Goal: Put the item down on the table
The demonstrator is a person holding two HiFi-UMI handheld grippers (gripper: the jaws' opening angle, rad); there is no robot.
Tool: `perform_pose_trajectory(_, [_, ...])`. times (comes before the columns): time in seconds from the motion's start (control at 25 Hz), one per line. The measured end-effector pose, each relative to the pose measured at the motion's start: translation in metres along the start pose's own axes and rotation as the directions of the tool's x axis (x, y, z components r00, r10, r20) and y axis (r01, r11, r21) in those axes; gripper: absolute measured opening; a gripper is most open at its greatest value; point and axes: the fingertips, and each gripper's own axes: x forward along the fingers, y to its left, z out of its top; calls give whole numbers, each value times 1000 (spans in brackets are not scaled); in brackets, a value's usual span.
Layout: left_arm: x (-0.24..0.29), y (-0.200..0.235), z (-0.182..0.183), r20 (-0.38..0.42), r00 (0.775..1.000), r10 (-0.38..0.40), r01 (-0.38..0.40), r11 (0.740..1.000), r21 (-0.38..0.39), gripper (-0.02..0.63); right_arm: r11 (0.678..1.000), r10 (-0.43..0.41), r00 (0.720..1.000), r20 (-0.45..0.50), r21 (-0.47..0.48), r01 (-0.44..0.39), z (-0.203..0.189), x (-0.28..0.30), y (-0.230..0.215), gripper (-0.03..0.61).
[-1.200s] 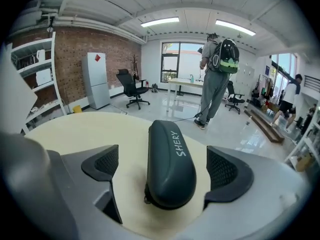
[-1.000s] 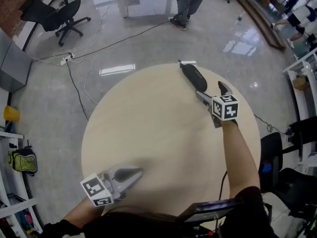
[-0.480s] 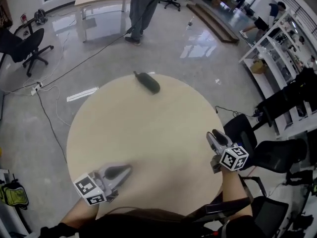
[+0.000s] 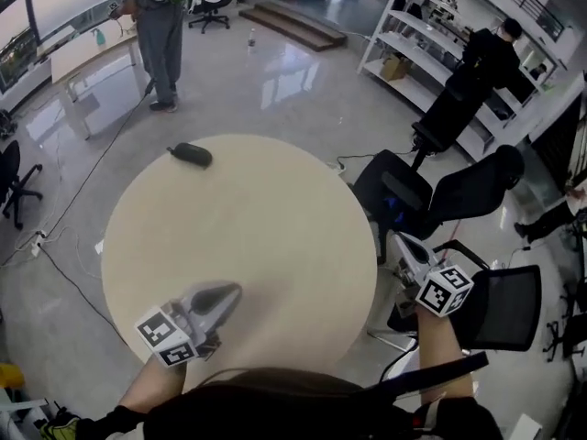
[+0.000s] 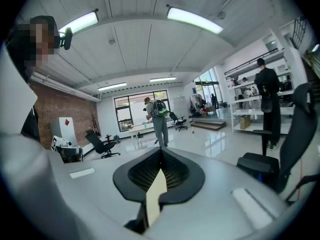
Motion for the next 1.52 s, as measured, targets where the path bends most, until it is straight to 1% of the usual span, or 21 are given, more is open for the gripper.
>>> perform_pose_trajectory(0.12, [30, -43, -1, -22, 997, -77, 77, 997, 21, -3, 997, -74, 997, 28, 26, 73, -2, -70, -20, 14])
perform_pose_trajectory(0.2, [47, -73, -4, -49, 989, -137, 138, 990, 23, -3, 989, -137, 990, 45, 54, 135, -10, -122, -28, 14])
perform_pose_trajectory(0.32, [69, -118, -9, -69, 974, -215, 216, 976, 4, -3, 973, -211, 975, 73, 106, 203, -22, -197, -33, 14])
perform_pose_trajectory(0.48, [108, -188, -22, -72, 947, -312, 312, 950, -14, -3, 956, -280, 952, 120, 129, 265, -29, -290, -42, 14])
perform_pose_trajectory(0.6, [135, -247, -36, -88, 917, -389, 389, 921, -14, -3, 933, -351, 925, 143, 141, 332, -34, -364, -46, 14])
perform_pose_trajectory(0.72, [157, -306, -51, -116, 874, -473, 473, 881, -23, -3, 904, -421, 890, 172, 165, 396, -39, -433, -44, 14])
perform_pose_trajectory(0.84, [172, -358, -63, -139, 835, -533, 535, 845, -23, -3, 887, -458, 866, 201, 171, 430, -42, -488, -36, 14])
perform_pose_trajectory(1.08, [182, -434, -76, -155, 764, -627, 631, 775, -23, -3, 856, -515, 822, 241, 195, 479, -51, -566, -9, 14])
perform_pose_trajectory(1.24, [183, -463, -80, -173, 718, -675, 683, 730, -14, -3, 839, -543, 796, 266, 216, 500, -54, -593, 12, 14])
perform_pose_trajectory(1.32, [184, -470, -82, -184, 705, -685, 695, 719, -17, -3, 834, -551, 787, 279, 217, 508, -53, -600, 24, 14])
perform_pose_trajectory(1.52, [191, -480, -86, -202, 682, -703, 715, 699, -19, -3, 821, -571, 773, 278, 215, 529, -58, -608, 41, 14])
